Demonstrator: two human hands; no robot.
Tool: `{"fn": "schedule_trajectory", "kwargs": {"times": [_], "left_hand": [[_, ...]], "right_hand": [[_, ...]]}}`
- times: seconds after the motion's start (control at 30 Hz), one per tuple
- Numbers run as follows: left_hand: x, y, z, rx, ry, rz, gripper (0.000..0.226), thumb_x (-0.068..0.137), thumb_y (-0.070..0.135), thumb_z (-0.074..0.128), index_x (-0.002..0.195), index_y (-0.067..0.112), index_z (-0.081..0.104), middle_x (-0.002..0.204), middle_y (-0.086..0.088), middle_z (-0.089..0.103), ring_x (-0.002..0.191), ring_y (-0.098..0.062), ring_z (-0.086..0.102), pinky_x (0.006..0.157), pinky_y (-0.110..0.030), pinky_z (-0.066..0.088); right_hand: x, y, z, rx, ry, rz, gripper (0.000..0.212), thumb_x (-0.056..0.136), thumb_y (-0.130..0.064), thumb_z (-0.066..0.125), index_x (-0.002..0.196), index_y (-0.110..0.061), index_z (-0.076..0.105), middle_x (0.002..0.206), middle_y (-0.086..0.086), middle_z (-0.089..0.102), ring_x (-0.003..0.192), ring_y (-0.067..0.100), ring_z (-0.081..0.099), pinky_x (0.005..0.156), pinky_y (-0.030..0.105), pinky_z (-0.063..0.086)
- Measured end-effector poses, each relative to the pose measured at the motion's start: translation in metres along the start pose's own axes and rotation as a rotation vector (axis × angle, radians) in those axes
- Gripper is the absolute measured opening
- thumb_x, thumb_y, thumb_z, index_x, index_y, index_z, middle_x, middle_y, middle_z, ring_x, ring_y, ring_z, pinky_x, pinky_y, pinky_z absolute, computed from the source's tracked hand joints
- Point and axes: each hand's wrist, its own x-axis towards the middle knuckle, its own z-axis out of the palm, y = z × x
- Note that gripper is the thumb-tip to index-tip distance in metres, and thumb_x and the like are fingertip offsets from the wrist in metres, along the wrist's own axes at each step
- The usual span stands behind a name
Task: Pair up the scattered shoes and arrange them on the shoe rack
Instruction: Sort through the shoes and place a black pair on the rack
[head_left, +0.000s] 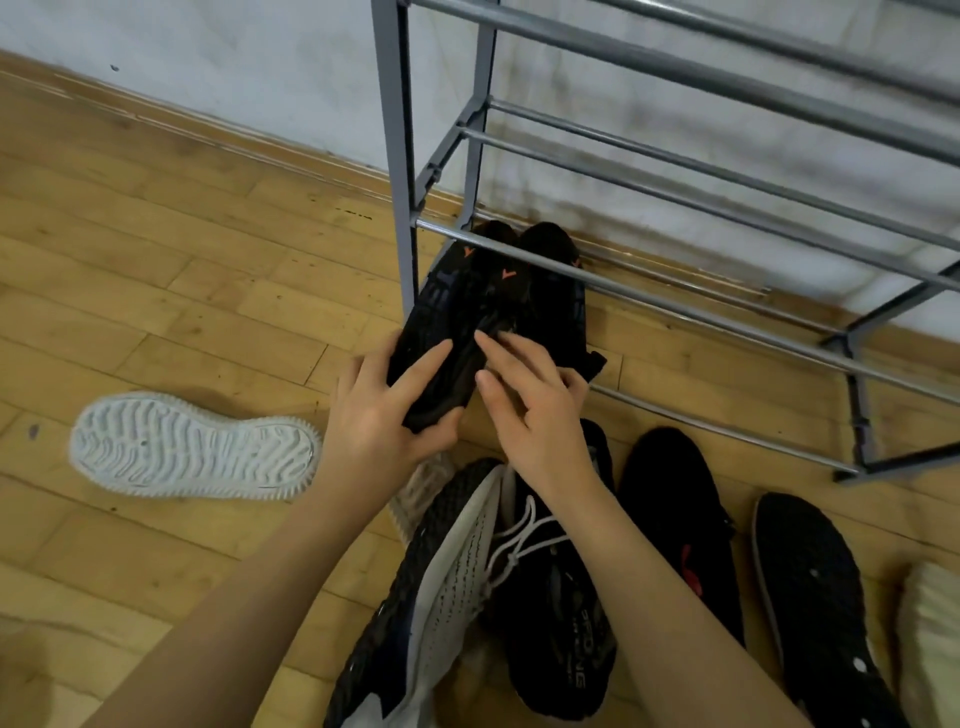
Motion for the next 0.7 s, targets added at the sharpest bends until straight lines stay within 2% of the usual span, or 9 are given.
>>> {"fn": "schedule_trajectory", "kwargs": {"times": [0.13, 0.2, 0.27, 0.33, 0.43, 0.53, 0.7], "left_hand": [[0.007, 0.032, -0.007, -0.025, -0.037, 0.049, 0.053, 0.078, 0.046, 0.054, 0.127, 0.03, 0.044, 0.132, -0.02, 0.048, 0.098, -0.039, 0.05, 0.08, -0.046, 0.044], [0.008, 0.05, 0.0, -0.042, -0.086, 0.069, 0.053, 0.077, 0.048, 0.053, 0.127, 0.031, 0.044, 0.131, -0.02, 0.048, 0.1, -0.039, 0.049, 0.081, -0.049, 0.046], [0.009, 0.067, 0.013, -0.06, -0.142, 0.094, 0.053, 0.077, 0.049, 0.052, 0.126, 0.032, 0.044, 0.131, -0.02, 0.048, 0.102, -0.04, 0.049, 0.081, -0.053, 0.047], [0.012, 0.084, 0.029, -0.063, -0.213, 0.135, 0.053, 0.077, 0.051, 0.052, 0.126, 0.033, 0.043, 0.132, -0.02, 0.049, 0.104, -0.041, 0.051, 0.081, -0.055, 0.047], [0.022, 0.109, 0.057, 0.004, -0.272, 0.219, 0.053, 0.077, 0.053, 0.049, 0.125, 0.033, 0.044, 0.128, -0.02, 0.052, 0.101, -0.042, 0.054, 0.08, -0.05, 0.045], [0.037, 0.129, 0.085, 0.057, -0.266, 0.276, 0.053, 0.078, 0.052, 0.048, 0.125, 0.029, 0.048, 0.125, -0.02, 0.055, 0.094, -0.04, 0.056, 0.078, -0.046, 0.042], [0.064, 0.132, 0.122, 0.116, -0.314, 0.278, 0.058, 0.081, 0.052, 0.045, 0.13, 0.022, 0.05, 0.133, -0.023, 0.046, 0.104, -0.045, 0.051, 0.085, -0.05, 0.04]], "right_hand": [[-0.014, -0.002, -0.031, 0.019, 0.088, 0.032, 0.043, 0.093, -0.046, 0.038, 0.131, -0.034, 0.051, 0.135, -0.007, 0.05, 0.121, -0.004, 0.039, 0.1, 0.023, 0.018], [-0.023, 0.008, -0.048, 0.073, 0.093, 0.079, 0.042, 0.093, -0.047, 0.039, 0.131, -0.034, 0.052, 0.135, -0.009, 0.05, 0.121, 0.005, 0.048, 0.105, 0.034, 0.027], [-0.034, 0.023, -0.067, 0.108, 0.111, 0.119, 0.041, 0.094, -0.047, 0.041, 0.131, -0.032, 0.053, 0.131, -0.009, 0.051, 0.12, 0.009, 0.05, 0.1, 0.047, 0.039], [-0.047, 0.04, -0.087, 0.077, 0.145, 0.151, 0.041, 0.094, -0.046, 0.042, 0.129, -0.031, 0.054, 0.127, -0.012, 0.052, 0.119, 0.007, 0.05, 0.097, 0.049, 0.042], [-0.06, 0.07, -0.11, 0.045, 0.123, 0.241, 0.038, 0.093, -0.044, 0.045, 0.129, -0.035, 0.053, 0.124, -0.019, 0.048, 0.12, 0.005, 0.047, 0.101, 0.049, 0.039], [-0.059, 0.101, -0.124, 0.103, 0.076, 0.343, 0.044, 0.088, -0.057, 0.039, 0.13, -0.045, 0.046, 0.13, -0.022, 0.044, 0.124, 0.006, 0.046, 0.104, 0.05, 0.036], [-0.032, 0.138, -0.138, 0.131, -0.051, 0.422, 0.049, 0.083, -0.067, 0.031, 0.131, -0.057, 0.032, 0.143, -0.015, 0.04, 0.134, 0.006, 0.035, 0.111, 0.053, 0.025]]}}
